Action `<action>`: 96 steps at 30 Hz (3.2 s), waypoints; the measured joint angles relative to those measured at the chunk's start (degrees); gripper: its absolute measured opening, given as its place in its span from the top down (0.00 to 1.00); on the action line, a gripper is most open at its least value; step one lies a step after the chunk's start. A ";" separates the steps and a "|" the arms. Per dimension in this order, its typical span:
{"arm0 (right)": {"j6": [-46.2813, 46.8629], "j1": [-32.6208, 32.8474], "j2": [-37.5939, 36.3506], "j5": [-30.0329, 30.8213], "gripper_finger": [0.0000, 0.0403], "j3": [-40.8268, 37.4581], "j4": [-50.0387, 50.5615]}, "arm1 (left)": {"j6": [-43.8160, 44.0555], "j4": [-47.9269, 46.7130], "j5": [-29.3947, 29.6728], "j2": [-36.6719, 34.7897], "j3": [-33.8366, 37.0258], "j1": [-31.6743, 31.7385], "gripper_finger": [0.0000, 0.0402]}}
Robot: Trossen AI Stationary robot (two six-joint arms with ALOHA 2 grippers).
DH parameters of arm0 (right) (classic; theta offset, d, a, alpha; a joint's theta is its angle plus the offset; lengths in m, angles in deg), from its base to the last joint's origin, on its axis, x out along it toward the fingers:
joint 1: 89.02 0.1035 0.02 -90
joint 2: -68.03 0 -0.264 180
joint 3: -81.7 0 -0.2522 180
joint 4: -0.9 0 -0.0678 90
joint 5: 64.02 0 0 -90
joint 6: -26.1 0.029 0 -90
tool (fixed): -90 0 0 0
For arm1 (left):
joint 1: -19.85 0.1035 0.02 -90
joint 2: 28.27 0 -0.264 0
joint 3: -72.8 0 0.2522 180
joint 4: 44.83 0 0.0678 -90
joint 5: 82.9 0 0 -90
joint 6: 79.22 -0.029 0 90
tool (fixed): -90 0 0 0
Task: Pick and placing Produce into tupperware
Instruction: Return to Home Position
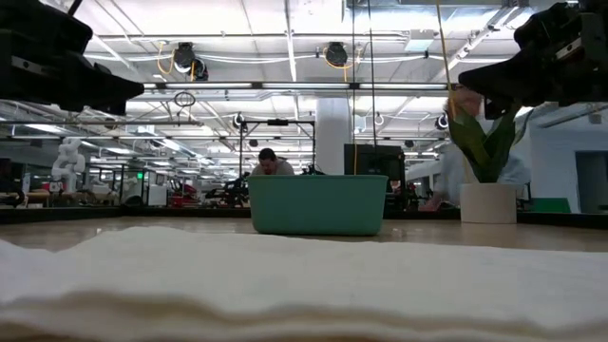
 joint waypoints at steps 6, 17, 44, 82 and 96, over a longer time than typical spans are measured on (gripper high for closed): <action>0.04 -0.01 0.00 0.00 1.00 0.00 0.93 | 0.12 0.04 3.09 0.00 0.00 0.00 0.96; 0.11 0.00 0.00 -0.72 1.00 0.00 1.56 | 0.22 0.11 3.11 0.00 0.00 0.00 0.99; 0.07 0.00 0.00 -0.72 1.00 0.00 1.58 | 0.33 0.13 3.15 0.00 0.00 0.00 0.94; 0.07 0.00 0.00 -0.74 1.00 0.00 1.57 | 0.31 0.12 3.17 0.00 0.00 0.00 0.94; 0.07 0.00 0.00 -0.74 1.00 0.00 1.58 | 0.31 0.13 3.17 0.00 0.00 -0.01 0.94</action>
